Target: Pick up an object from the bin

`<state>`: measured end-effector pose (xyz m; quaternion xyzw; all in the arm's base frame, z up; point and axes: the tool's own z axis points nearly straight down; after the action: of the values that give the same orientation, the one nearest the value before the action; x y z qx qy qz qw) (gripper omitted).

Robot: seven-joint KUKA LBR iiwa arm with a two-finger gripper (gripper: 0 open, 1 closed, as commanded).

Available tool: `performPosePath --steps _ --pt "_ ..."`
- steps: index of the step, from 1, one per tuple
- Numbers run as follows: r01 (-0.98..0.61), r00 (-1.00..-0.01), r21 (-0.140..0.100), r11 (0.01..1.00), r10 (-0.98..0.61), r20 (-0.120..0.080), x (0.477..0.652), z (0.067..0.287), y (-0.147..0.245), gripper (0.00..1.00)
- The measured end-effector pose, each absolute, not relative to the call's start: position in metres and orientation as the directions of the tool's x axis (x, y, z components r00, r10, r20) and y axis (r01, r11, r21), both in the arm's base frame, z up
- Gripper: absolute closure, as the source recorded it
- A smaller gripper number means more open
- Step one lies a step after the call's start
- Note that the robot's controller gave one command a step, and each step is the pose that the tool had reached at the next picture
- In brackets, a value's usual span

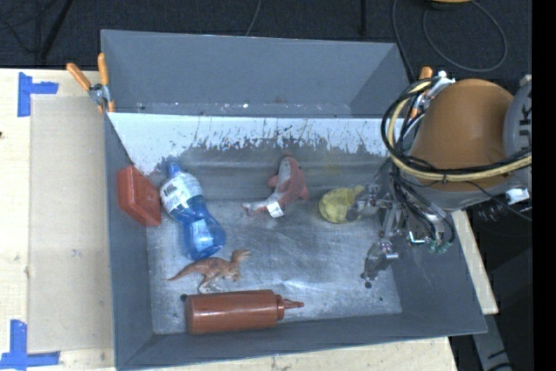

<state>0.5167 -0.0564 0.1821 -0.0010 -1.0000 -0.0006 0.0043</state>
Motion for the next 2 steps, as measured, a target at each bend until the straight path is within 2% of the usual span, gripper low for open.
performPosePath --steps 1,2 --pt "0.0 -1.0 0.0 1.0 0.0 0.002 0.518 0.185 -0.056 0.0" --pt "-0.117 -0.993 -0.001 0.993 -0.117 -0.006 0.571 0.129 -0.078 0.0"
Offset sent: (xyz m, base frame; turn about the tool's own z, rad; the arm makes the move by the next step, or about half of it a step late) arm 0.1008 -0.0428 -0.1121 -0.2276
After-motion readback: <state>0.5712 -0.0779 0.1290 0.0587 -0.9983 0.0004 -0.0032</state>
